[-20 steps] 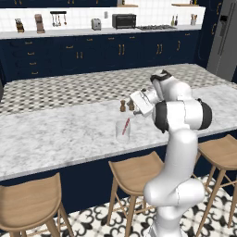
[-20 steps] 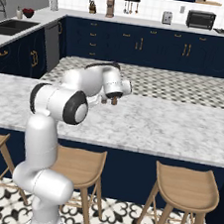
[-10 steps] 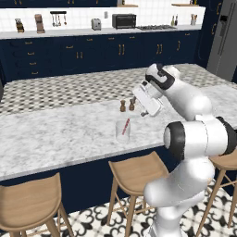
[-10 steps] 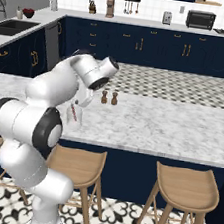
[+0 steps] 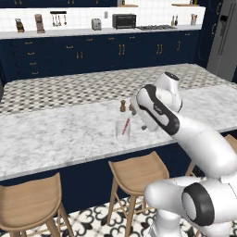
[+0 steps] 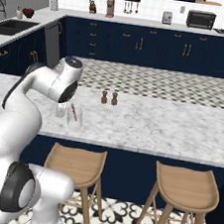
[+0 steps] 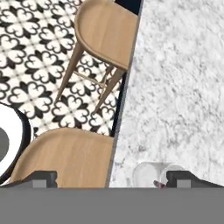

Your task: Take a straw from the drawer in front and place it inside the glass cup on the dining counter.

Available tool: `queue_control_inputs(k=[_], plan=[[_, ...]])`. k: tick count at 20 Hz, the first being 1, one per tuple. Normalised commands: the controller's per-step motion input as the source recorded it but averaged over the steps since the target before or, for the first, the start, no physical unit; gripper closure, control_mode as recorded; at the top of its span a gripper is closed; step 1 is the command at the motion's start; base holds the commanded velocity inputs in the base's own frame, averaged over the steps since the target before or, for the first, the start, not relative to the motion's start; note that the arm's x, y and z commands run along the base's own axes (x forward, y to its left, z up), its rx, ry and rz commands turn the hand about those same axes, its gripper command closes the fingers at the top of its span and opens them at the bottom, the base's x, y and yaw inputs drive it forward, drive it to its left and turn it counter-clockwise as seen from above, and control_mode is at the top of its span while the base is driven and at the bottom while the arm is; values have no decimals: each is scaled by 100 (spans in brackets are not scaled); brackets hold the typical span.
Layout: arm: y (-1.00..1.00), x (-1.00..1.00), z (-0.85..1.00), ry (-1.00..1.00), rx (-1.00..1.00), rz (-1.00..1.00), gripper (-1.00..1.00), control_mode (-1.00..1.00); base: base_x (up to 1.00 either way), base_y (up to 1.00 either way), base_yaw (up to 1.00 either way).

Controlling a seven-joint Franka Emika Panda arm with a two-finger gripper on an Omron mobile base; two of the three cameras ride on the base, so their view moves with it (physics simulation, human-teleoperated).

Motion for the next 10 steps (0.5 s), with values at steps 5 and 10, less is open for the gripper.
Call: queue_control_inputs(k=[5,10], plan=[[22,-25,16,9,-9,-14,-100,-100,0,0,0],[24,-23,2,12,-8,-9,-100,-100,0,0,0]])
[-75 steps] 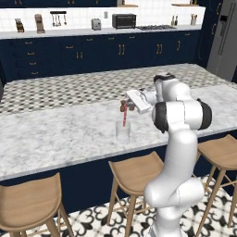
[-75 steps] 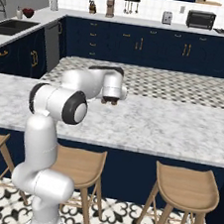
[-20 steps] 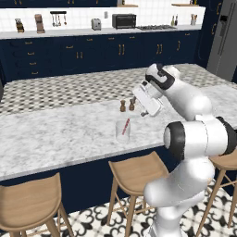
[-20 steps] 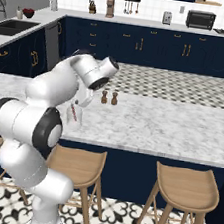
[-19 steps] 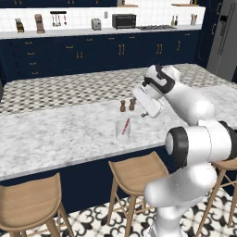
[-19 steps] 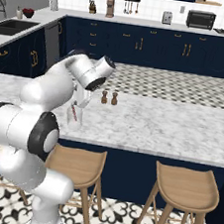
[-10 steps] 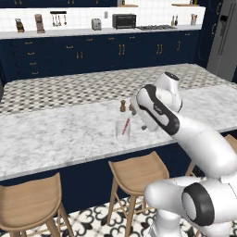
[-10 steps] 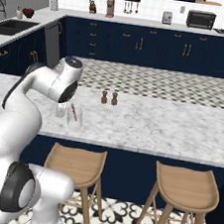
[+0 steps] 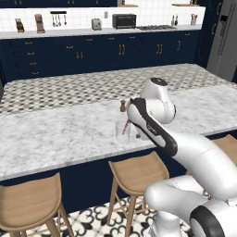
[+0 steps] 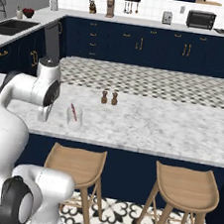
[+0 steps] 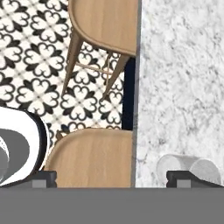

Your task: Take a straw from the drawer in front and place it inside the glass cup on the dining counter.

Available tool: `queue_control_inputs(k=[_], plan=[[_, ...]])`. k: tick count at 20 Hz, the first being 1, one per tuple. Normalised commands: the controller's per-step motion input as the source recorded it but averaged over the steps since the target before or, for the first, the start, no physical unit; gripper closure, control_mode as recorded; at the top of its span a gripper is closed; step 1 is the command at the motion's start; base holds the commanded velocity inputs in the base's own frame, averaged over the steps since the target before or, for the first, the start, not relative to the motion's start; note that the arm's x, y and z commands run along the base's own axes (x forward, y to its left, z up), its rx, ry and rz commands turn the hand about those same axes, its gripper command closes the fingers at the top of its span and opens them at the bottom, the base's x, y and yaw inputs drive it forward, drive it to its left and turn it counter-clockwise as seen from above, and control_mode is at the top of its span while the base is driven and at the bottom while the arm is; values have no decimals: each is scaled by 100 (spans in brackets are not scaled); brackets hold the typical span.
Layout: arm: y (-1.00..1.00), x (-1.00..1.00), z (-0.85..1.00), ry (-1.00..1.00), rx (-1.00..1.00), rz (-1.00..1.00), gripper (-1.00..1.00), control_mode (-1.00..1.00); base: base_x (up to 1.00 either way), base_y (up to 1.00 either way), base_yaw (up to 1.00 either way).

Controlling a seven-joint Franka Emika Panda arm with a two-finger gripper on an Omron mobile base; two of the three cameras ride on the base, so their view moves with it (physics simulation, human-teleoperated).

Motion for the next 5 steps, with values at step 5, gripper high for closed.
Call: queue_control_inputs(k=[5], plan=[[42,-8,-2,25,-8,0,-100,-100,0,0,0]])
